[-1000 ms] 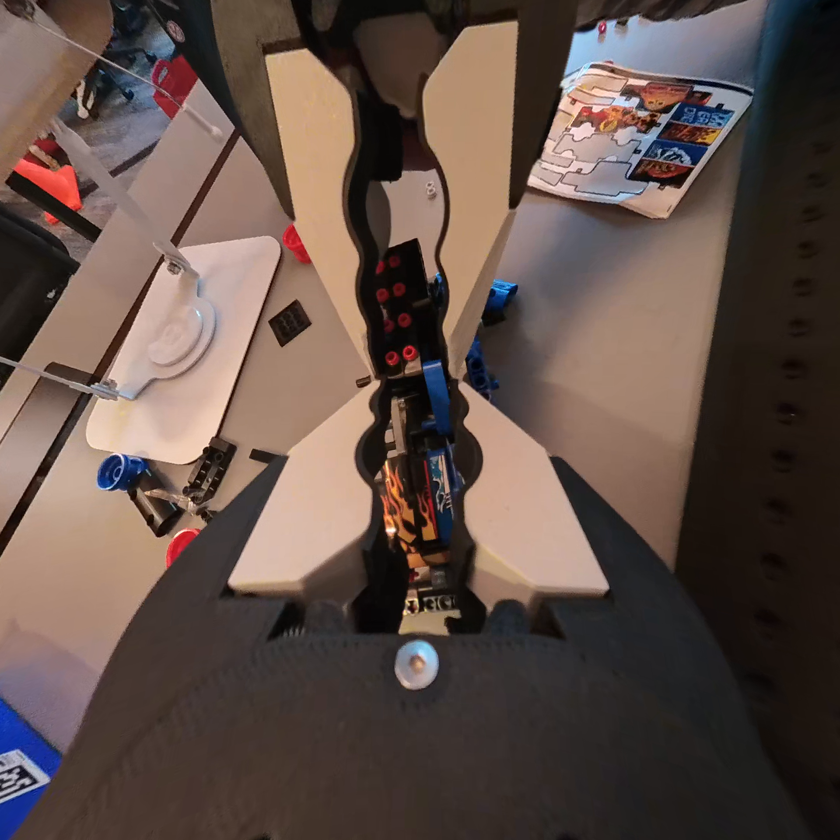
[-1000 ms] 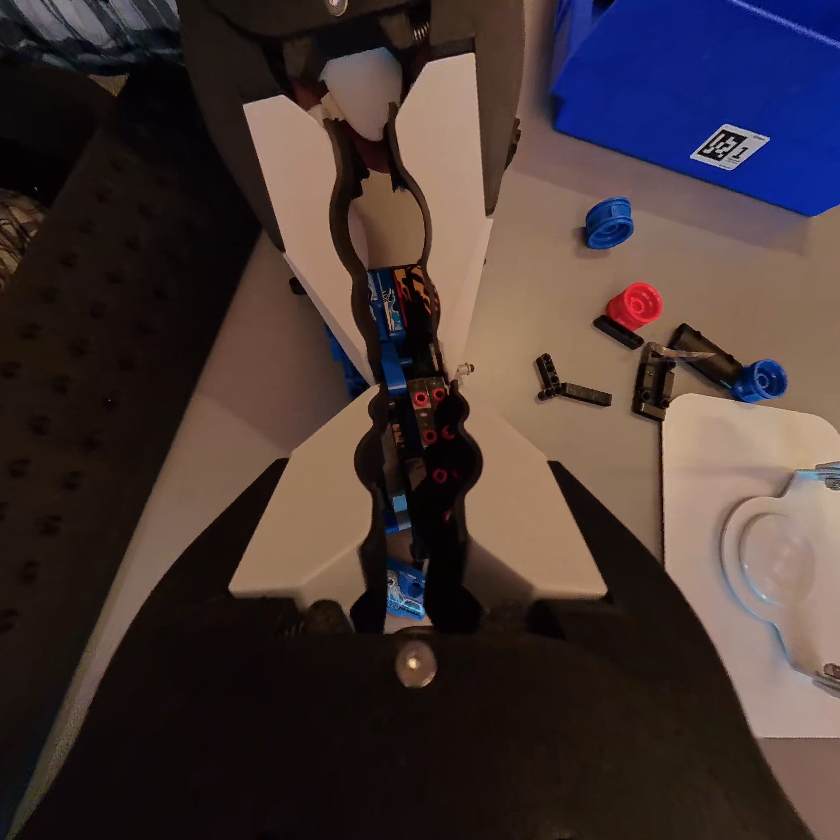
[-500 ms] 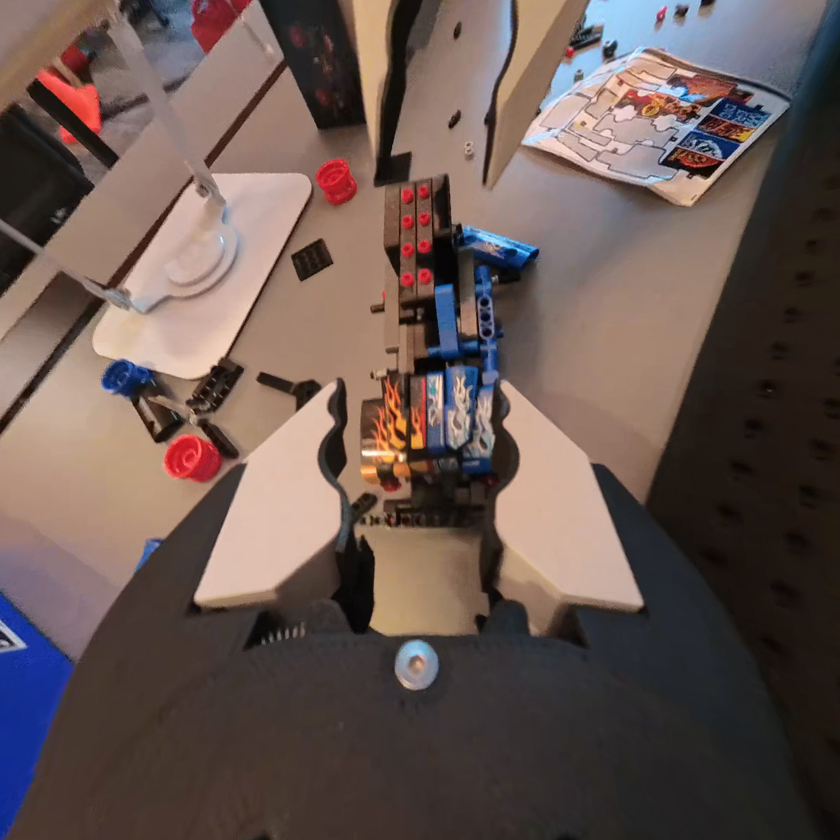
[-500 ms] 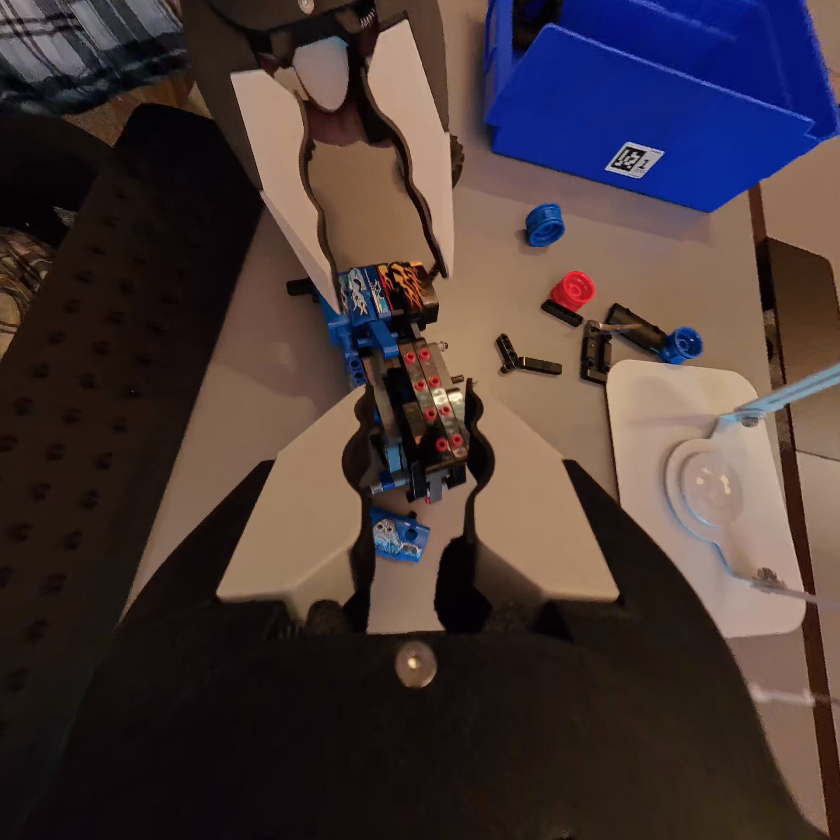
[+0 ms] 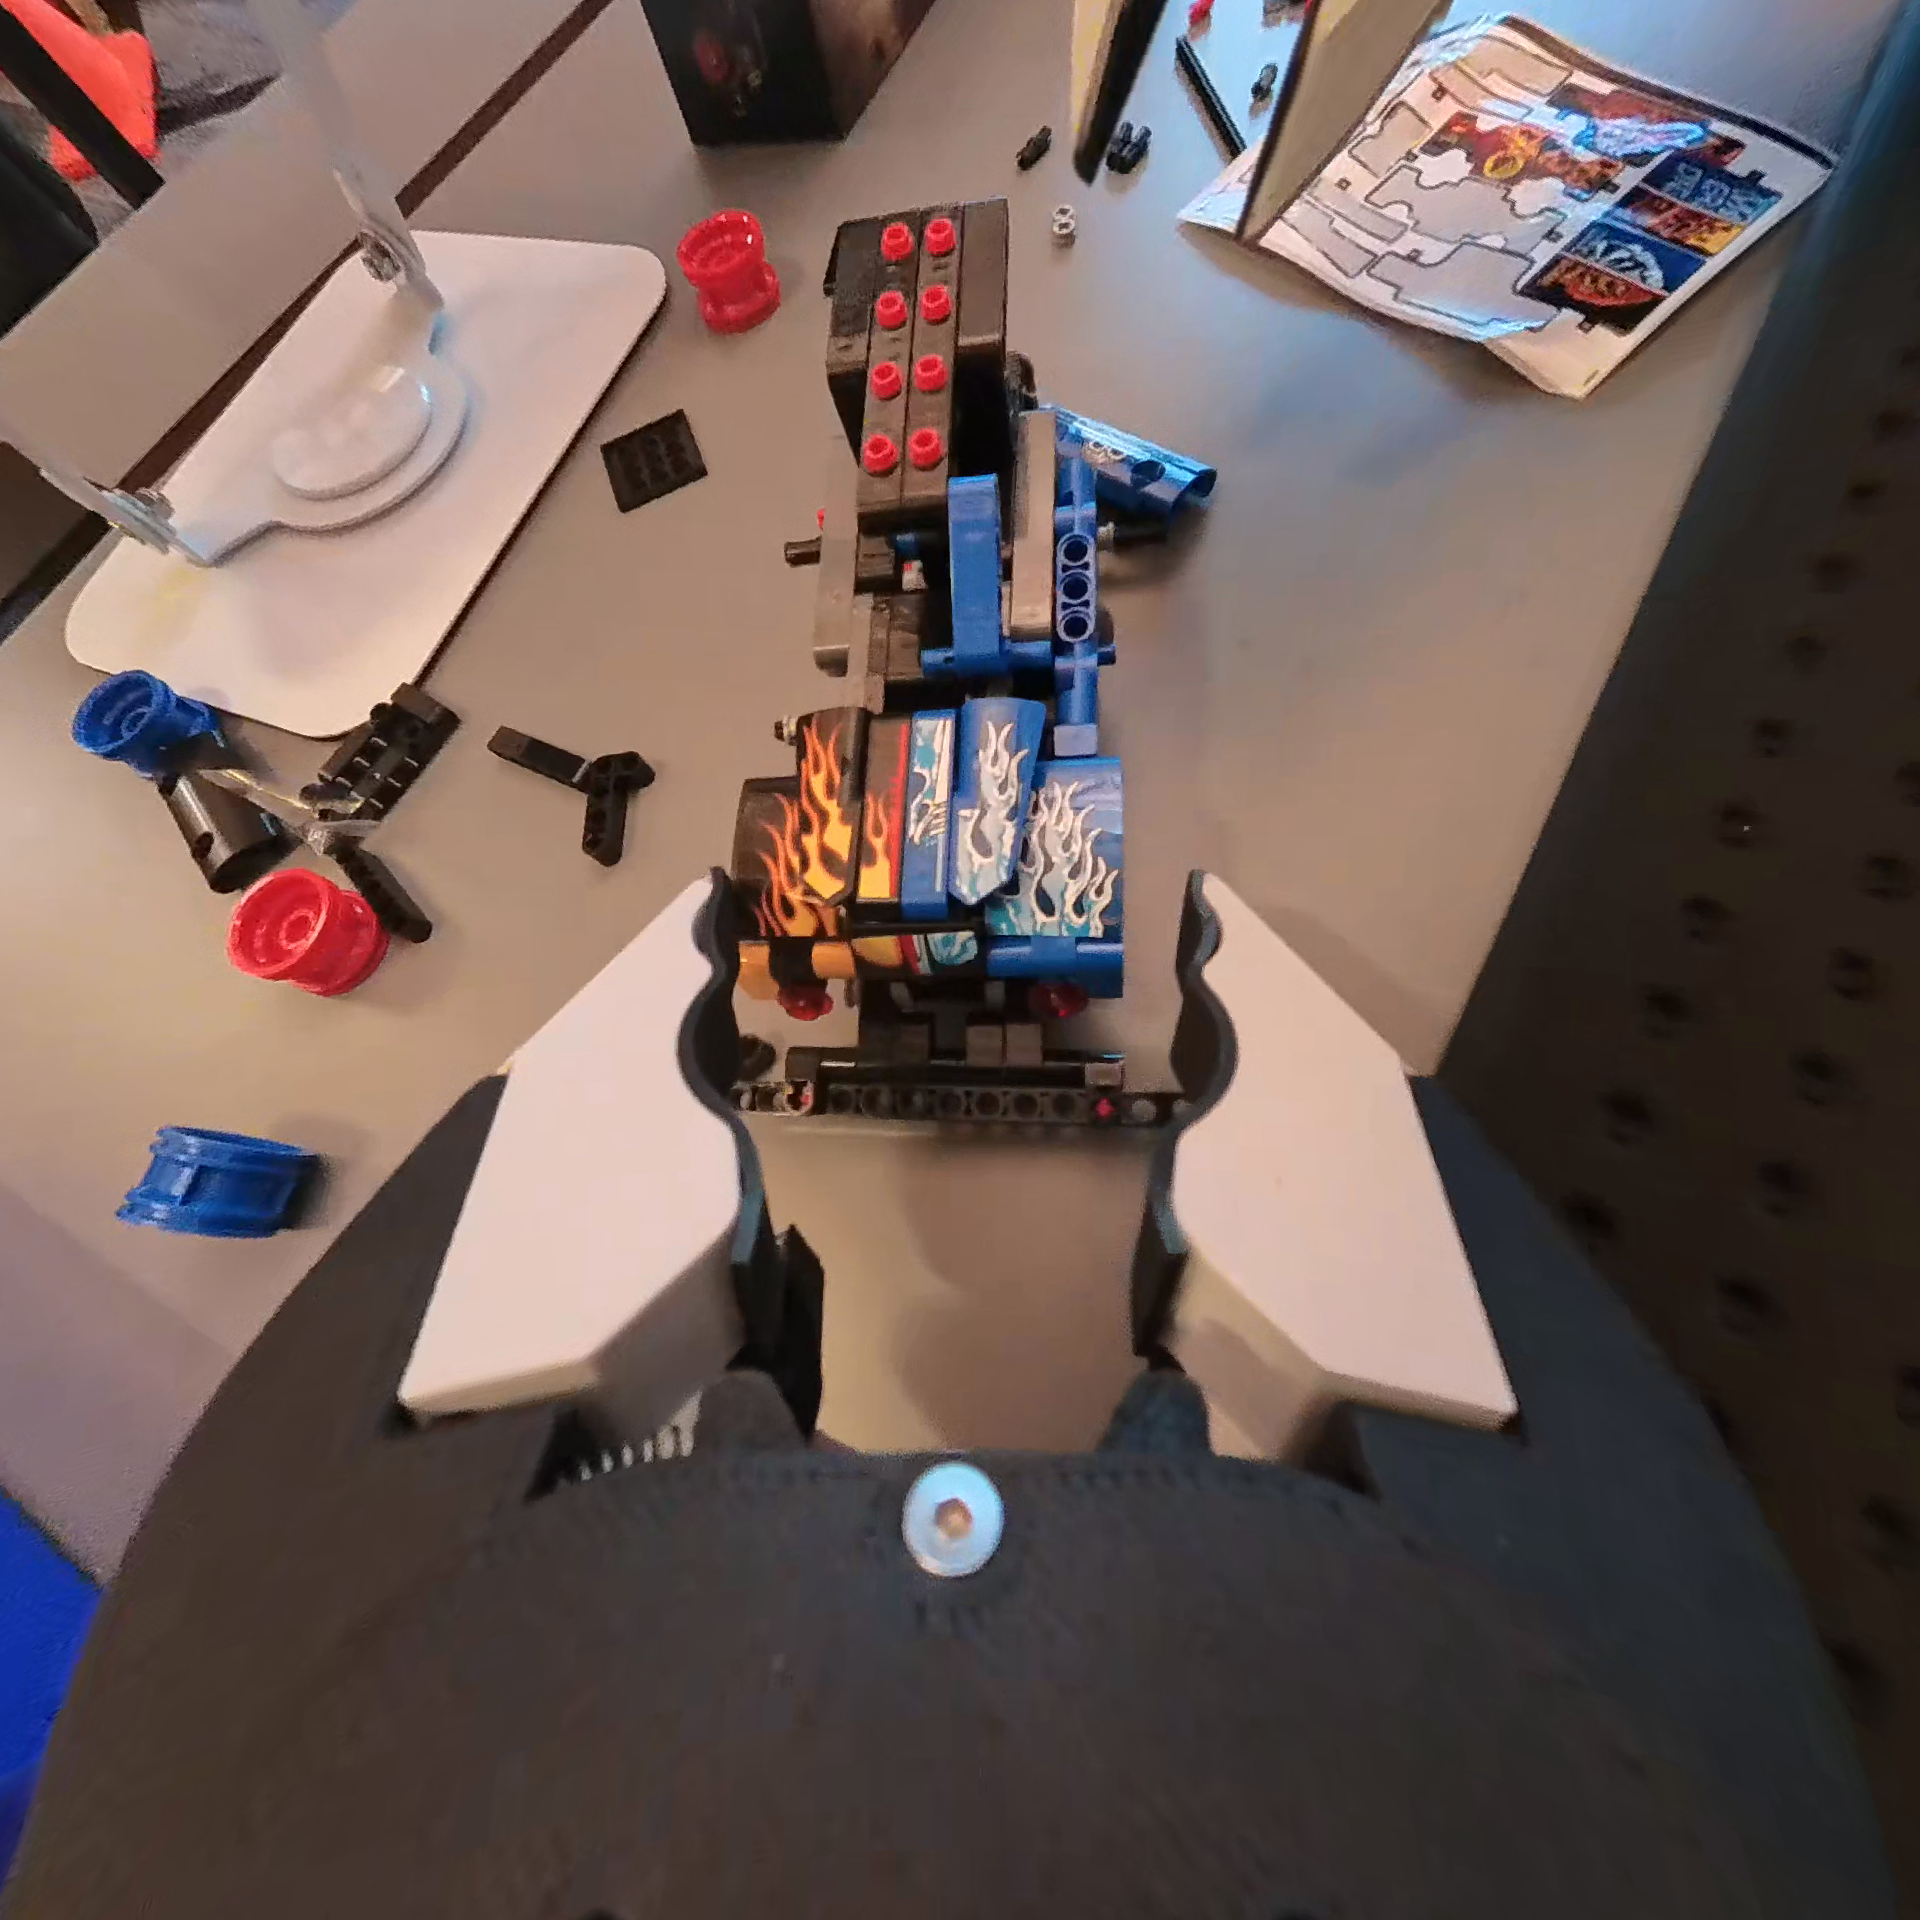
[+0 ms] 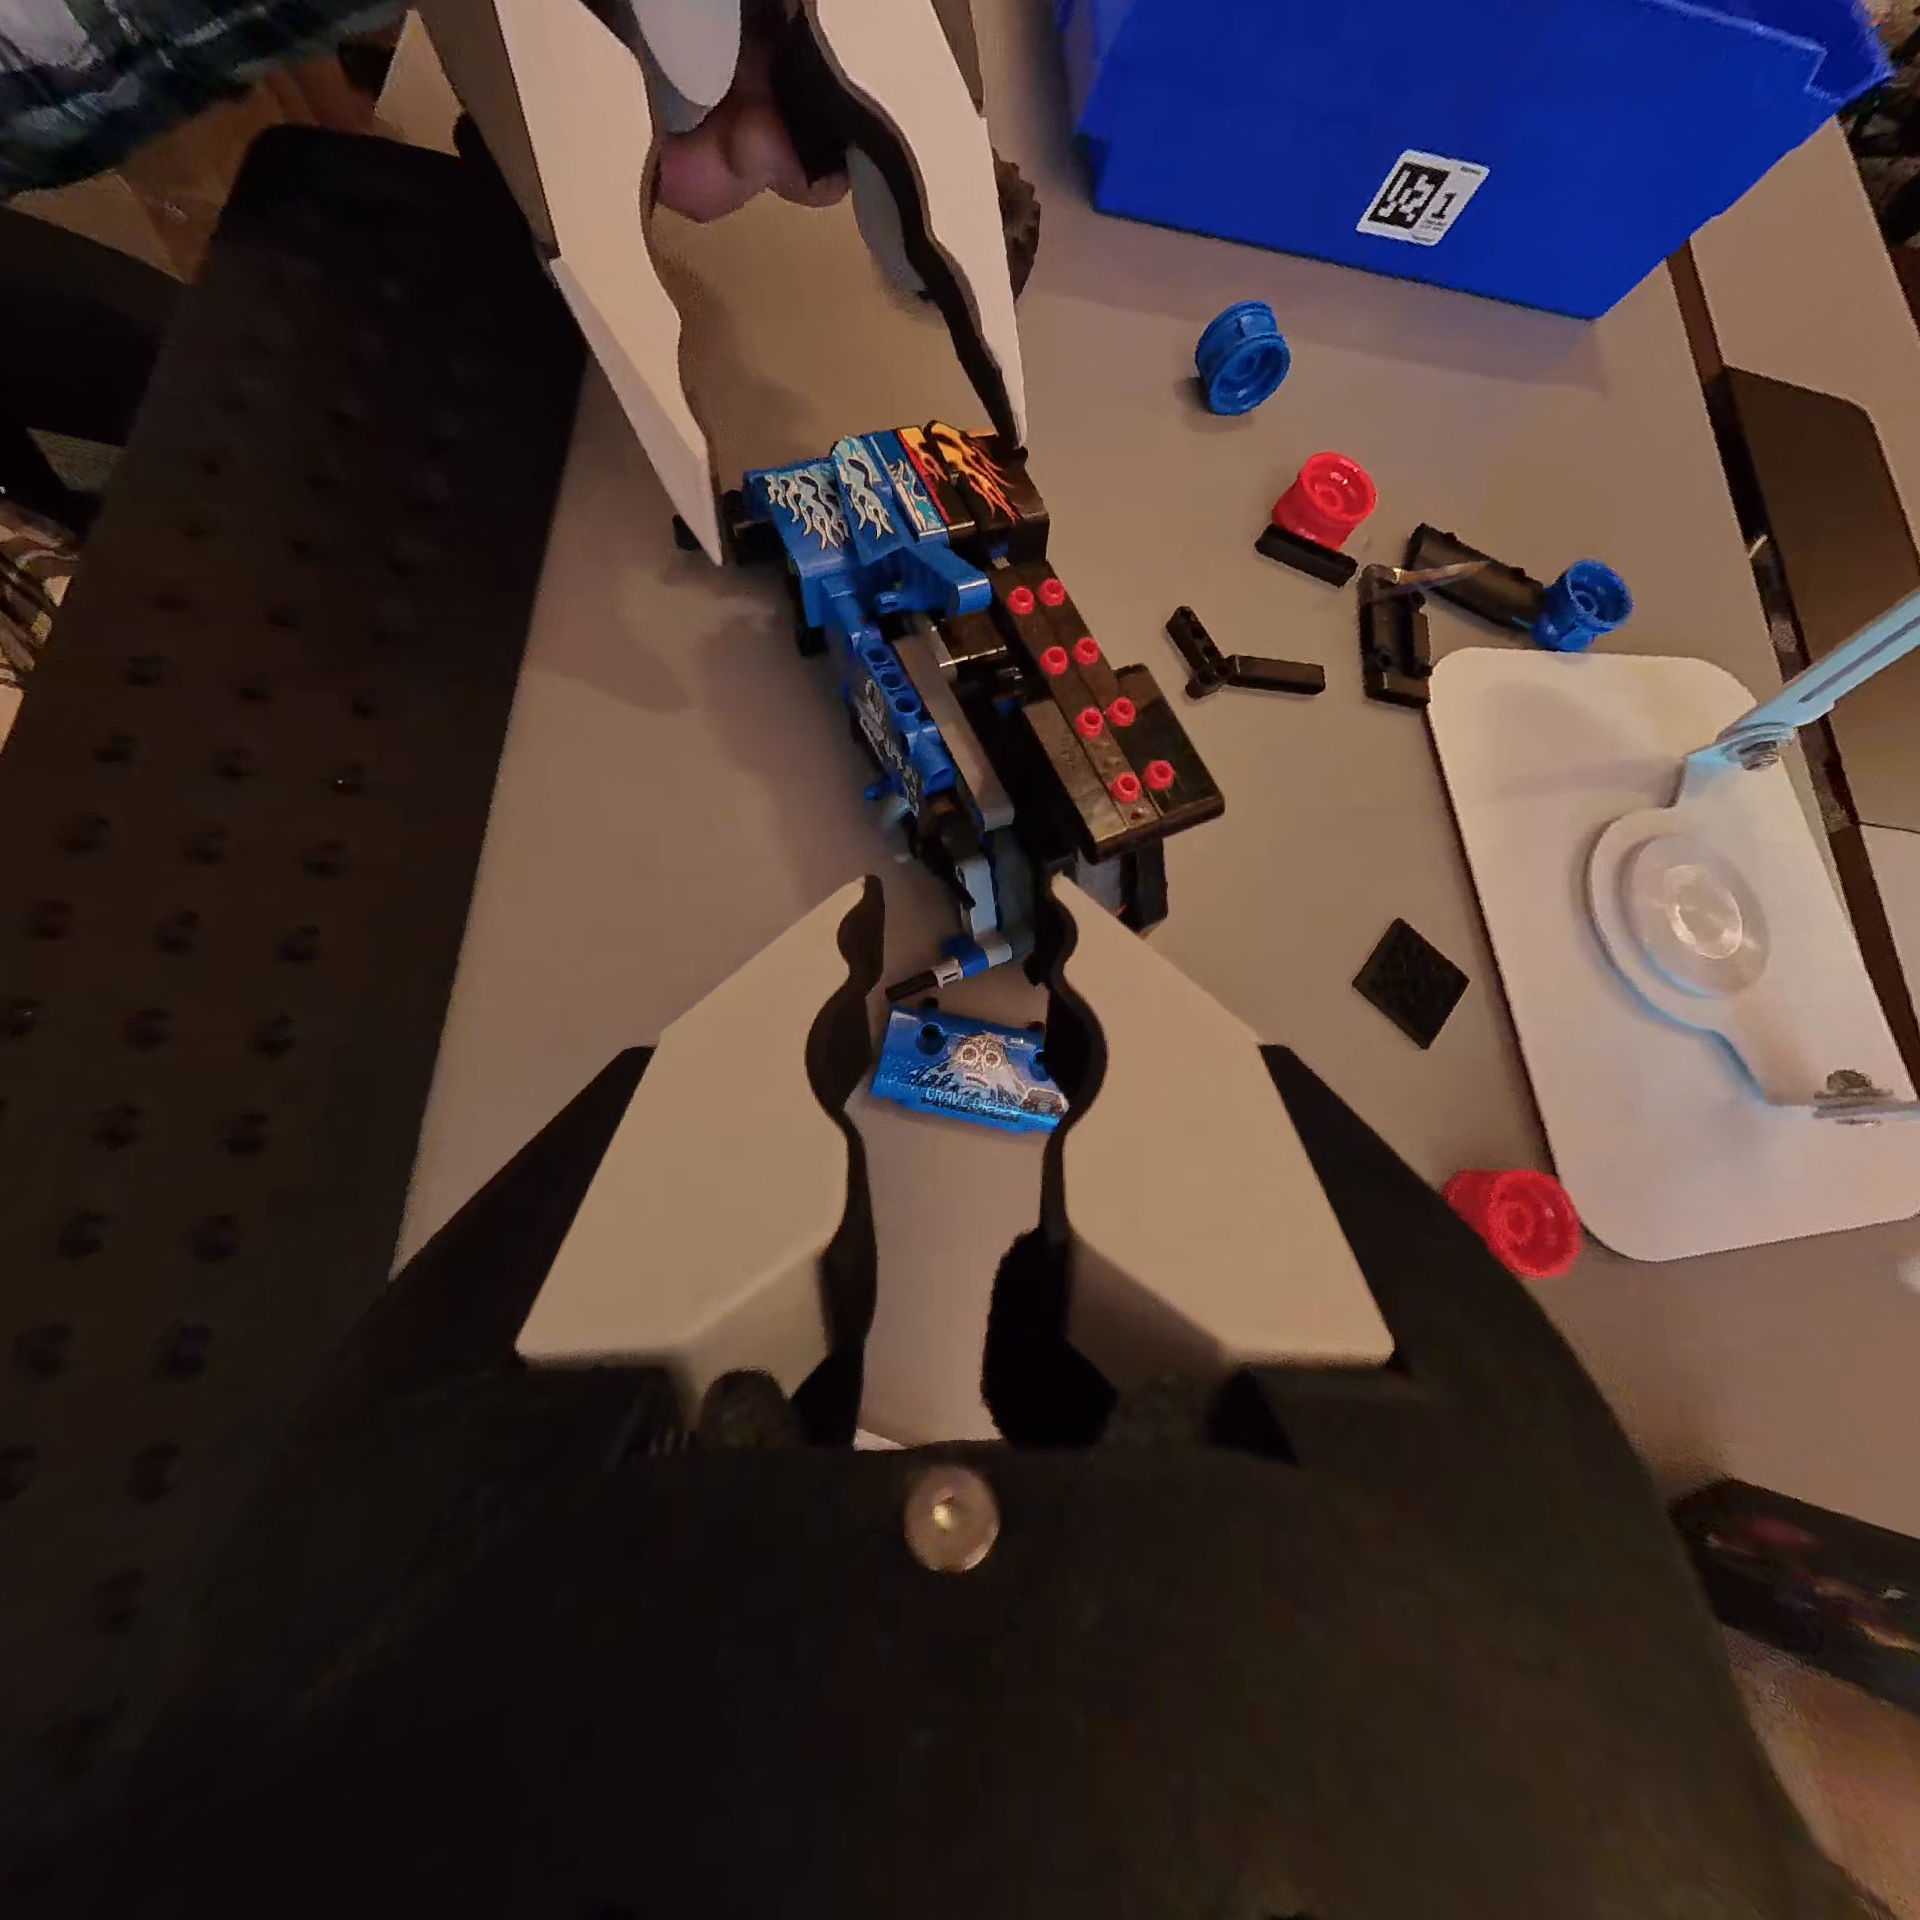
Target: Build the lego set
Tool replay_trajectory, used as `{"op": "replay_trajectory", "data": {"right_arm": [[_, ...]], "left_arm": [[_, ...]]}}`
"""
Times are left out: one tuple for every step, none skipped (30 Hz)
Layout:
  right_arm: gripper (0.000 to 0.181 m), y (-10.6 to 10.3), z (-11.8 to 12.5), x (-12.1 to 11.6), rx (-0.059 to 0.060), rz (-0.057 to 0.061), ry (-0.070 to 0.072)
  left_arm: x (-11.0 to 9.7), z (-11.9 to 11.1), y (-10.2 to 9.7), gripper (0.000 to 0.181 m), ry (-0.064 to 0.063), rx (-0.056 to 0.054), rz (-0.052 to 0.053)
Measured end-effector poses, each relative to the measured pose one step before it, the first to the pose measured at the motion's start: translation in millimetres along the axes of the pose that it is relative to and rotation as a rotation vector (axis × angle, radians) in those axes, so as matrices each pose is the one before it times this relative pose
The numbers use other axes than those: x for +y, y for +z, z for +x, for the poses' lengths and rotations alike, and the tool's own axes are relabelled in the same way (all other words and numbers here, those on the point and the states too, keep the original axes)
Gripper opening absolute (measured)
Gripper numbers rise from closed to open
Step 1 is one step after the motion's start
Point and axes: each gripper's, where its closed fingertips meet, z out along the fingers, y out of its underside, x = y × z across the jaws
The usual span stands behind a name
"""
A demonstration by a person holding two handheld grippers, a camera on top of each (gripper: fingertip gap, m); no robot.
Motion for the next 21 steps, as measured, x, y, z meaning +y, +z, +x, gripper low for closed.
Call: {"op": "replay_trajectory", "data": {"right_arm": [[0.026, 0.61, 0.60, 1.52, 0.0011, 0.0138, 0.0103], [0.026, 0.66, 1.79, 1.81, 0.0031, 0.0128, 0.0141], [0.025, 0.48, 2.90, 1.82, 0.0072, 0.0122, 0.0149], [0.025, 0.28, 2.93, 1.91, 0.0057, 0.0082, 0.0149], [0.024, 0.20, 2.31, 2.02, 0.0033, 0.0025, 0.0106], [0.024, 0.08, 1.78, 1.64, 0.0039, 0.0002, 0.0025], [0.023, -0.16, 1.30, 0.91, 0.0058, 0.0019, -0.0030], [0.023, 0.00, 0.85, 0.85, 0.0045, -0.0009, -0.0025], [0.023, 0.35, 1.08, 1.48, 0.0072, -0.0058, -0.0021], [0.024, 0.85, 0.93, 1.61, 0.0083, -0.0054, -0.0038], [0.024, 1.38, -0.30, 1.40, -0.0006, -0.0052, 0.0008], [0.024, 1.88, -1.33, 0.93, -0.0063, -0.0030, 0.0037], [0.024, 2.25, -0.32, 0.62, 0.0013, -0.0019, 0.0011], [0.024, 2.33, 0.66, 1.00, 0.0072, -0.0041, -0.0013], [0.025, 2.28, 1.85, 0.94, 0.0133, -0.0045, 0.0024], [0.026, 1.92, 2.95, 0.17, 0.0172, 0.0003, 0.0078], [0.026, 1.75, 2.29, -0.98, 0.0116, 0.0075, 0.0108], [0.025, 1.99, 1.68, -0.74, 0.0065, 0.0078, 0.0121], [0.024, 2.13, 2.98, 0.20, 0.0159, 0.0016, 0.0116], [0.022, 2.01, 4.01, 1.21, 0.0234, -0.0035, 0.0102], [0.019, 1.93, 1.43, 2.09, 0.0062, -0.0084, 0.0050]], "left_arm": [[-0.45, -0.68, -0.13, 0.082, -0.0060, -0.0058, 0.0056], [-0.27, -2.21, 0.05, 0.078, -0.0096, -0.0128, 0.0040], [-0.33, -1.62, 0.62, 0.077, -0.0093, -0.0118, 0.0058], [-0.77, -0.84, 1.17, 0.075, -0.0032, -0.0105, 0.0079], [-0.48, -2.10, 1.60, 0.073, -0.0035, -0.0201, 0.0051], [-0.88, -0.92, 1.94, 0.073, -0.0070, -0.0128, 0.0058], [-0.96, -0.19, 1.44, 0.073, 0.0002, -0.0087, 0.0063], [-1.00, -0.09, 1.24, 0.073, 0.0013, -0.0064, 0.0045], [-0.85, -0.34, 1.33, 0.072, -0.0041, -0.0075, 0.0036], [-0.82, -0.26, 1.26, 0.071, -0.0044, -0.0070, 0.0039], [-0.75, -0.30, 0.97, 0.071, -0.0033, -0.0066, 0.0040], [-0.70, -0.43, 0.94, 0.071, -0.0035, -0.0077, 0.0037], [-0.49, -0.75, 0.98, 0.071, -0.0075, -0.0093, 0.0036], [-0.27, -1.41, 0.41, 0.068, -0.0063, -0.0114, 0.0020], [0.46, -2.05, -0.13, 0.063, 0.0021, -0.0145, -0.0032], [0.89, -2.55, 0.12, 0.057, 0.0014, -0.0170, -0.0051], [0.59, -2.29, 0.59, 0.051, -0.0051, -0.0146, -0.0008], [-0.22, -1.21, 1.02, 0.052, -0.0112, -0.0084, 0.0055], [-0.64, 0.43, 0.59, 0.053, -0.0090, 0.0003, 0.0060], [-0.27, -0.33, 0.42, 0.053, -0.0068, -0.0056, 0.0014], [-0.29, 0.11, 0.34, 0.054, -0.0054, -0.0031, 0.0005]]}}
